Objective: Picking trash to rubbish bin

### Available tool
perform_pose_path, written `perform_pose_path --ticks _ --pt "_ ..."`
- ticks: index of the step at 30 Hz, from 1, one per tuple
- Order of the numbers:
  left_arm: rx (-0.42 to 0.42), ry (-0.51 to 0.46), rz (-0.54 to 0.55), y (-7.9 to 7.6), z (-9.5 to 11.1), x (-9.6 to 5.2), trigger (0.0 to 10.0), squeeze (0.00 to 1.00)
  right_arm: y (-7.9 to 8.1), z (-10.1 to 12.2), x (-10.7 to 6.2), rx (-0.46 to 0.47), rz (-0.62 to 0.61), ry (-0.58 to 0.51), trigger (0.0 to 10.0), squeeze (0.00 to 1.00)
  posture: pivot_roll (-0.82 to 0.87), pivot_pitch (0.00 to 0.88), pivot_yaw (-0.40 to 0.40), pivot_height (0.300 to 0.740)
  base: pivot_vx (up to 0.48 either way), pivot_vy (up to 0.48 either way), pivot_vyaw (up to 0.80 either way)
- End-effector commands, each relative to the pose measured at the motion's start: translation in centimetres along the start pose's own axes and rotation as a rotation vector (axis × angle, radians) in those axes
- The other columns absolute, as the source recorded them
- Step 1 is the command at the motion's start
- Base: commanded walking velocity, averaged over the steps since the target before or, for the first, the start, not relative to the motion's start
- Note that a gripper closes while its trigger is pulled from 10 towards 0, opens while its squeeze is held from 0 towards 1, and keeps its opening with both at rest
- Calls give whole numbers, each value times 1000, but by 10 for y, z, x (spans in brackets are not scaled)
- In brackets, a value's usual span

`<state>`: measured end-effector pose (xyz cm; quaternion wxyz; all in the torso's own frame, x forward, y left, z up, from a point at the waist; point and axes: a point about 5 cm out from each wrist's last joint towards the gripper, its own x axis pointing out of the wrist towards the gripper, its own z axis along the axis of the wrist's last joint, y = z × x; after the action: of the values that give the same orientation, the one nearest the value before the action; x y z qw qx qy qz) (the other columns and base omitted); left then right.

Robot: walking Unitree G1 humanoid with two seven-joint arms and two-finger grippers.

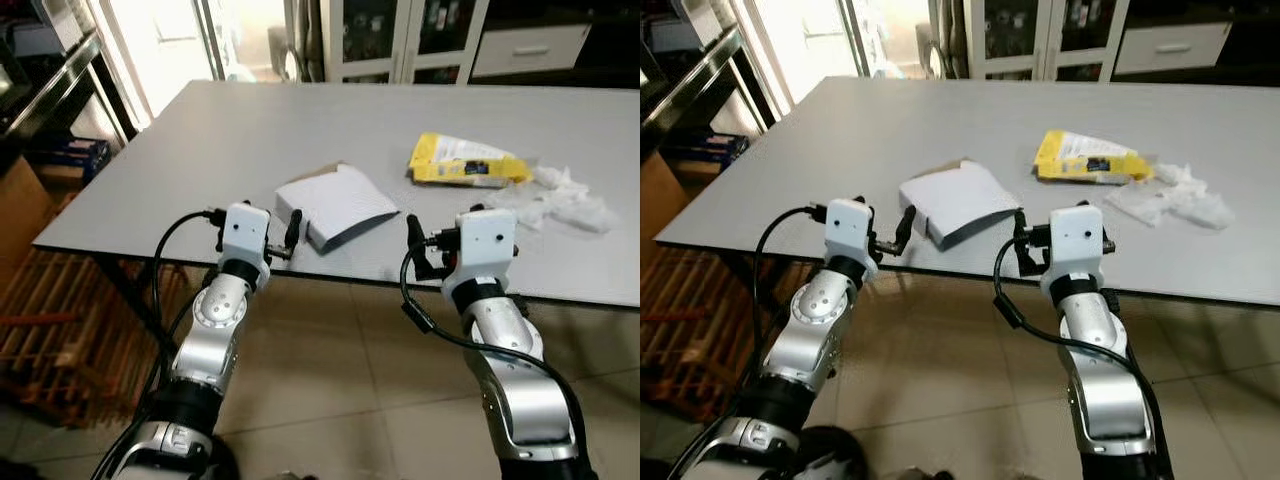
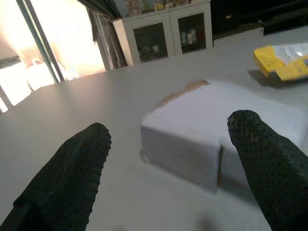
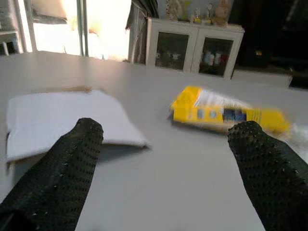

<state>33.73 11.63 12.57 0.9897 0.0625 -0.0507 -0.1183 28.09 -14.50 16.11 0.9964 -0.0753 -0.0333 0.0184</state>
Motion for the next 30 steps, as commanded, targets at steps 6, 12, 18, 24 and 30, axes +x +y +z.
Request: perform_pose_path --ticks 6,12,18,24,30 --pt "14 -14 -38 -5 3 1 10000 0 -2 1 1 56 -26 7 10000 188 -117 67 79 740 0 137 0" --pt "15 -20 -57 -7 3 0 10000 0 -3 0 2 61 -37 10 10000 0 -112 68 81 740 0 0 0" --pt "14 -19 -70 -7 3 -1 10000 0 -3 0 2 64 -39 12 10000 0 -111 71 79 740 0 0 0" --pt "16 -18 -76 -8 3 -1 10000 0 -4 0 3 74 -44 15 10000 0 -108 71 80 740 0 0 0" --pt "19 -16 -85 -9 3 -2 10000 0 -4 0 5 173 -68 28 10000 0 -101 80 78 740 0 0 0"
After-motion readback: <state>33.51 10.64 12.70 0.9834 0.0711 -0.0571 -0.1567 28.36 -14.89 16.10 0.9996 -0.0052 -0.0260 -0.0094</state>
